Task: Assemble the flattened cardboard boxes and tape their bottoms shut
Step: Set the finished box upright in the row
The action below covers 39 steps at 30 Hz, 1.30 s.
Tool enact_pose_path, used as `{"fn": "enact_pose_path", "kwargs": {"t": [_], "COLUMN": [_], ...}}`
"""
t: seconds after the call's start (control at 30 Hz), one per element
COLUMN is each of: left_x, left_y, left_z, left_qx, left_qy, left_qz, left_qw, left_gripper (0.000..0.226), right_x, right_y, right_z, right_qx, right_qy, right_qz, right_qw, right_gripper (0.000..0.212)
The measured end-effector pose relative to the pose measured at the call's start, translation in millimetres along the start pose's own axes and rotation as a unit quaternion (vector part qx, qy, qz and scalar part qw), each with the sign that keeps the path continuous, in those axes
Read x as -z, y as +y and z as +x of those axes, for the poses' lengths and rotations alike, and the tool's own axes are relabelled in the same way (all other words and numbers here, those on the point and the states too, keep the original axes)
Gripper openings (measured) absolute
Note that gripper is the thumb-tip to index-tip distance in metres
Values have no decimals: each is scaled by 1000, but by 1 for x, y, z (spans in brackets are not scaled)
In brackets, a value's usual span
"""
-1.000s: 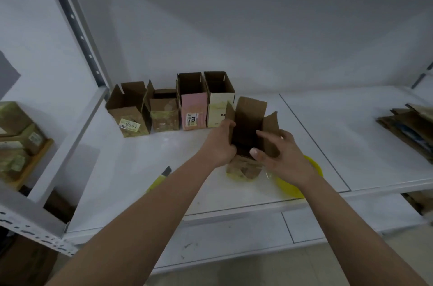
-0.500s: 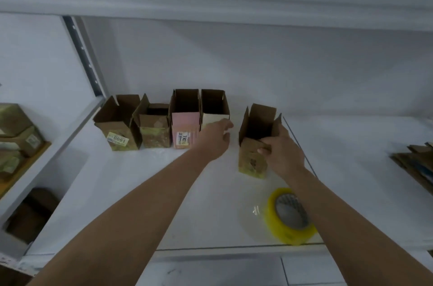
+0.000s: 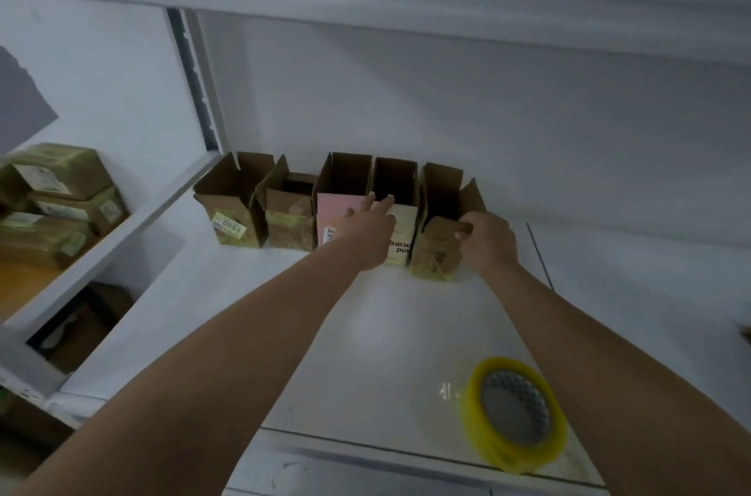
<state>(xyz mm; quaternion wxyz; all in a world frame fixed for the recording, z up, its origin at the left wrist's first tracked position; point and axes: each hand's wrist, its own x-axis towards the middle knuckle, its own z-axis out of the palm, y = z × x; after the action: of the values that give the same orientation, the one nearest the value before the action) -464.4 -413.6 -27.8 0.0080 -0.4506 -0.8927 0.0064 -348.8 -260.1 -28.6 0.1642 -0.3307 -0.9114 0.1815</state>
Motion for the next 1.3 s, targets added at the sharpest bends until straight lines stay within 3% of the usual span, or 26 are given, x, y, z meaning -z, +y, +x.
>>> {"fn": "enact_pose_path", "kwargs": {"t": [0.27, 0.47, 0.7, 0.8, 0.97, 1.13, 1.3], "left_x": [-4, 0, 5, 8, 18, 15, 15], "left_y": [-3, -3, -4, -3, -10, 21, 80], "left_z": [8, -2, -31, -50, -80, -106, -121], "left_qx": [17, -5, -48, -63, -91, -149, -261], "left_qy": [23, 6, 12, 49, 98, 55, 54], "left_qz": [-50, -37, -20, -52, -80, -69, -112], "left_qw": [998, 999, 999, 995, 988, 985, 957], "left_gripper": [47, 53, 56, 48, 37, 40, 41], "right_x": [-9, -5, 2, 1, 4, 18, 49], "right_y": [-3, -7, -27, -31, -29, -21, 7], "right_z": [11, -6, -39, -62, -106, -163, -209], "right_qx": [17, 34, 59, 55, 19, -36, -109], "right_qy": [-41, -41, -10, -10, -7, 1, 4], "right_qz": [43, -49, -159, -179, -200, -202, -222], "right_qw": [998, 997, 986, 982, 980, 979, 969], "right_gripper": [28, 54, 48, 42, 48, 52, 54]}}
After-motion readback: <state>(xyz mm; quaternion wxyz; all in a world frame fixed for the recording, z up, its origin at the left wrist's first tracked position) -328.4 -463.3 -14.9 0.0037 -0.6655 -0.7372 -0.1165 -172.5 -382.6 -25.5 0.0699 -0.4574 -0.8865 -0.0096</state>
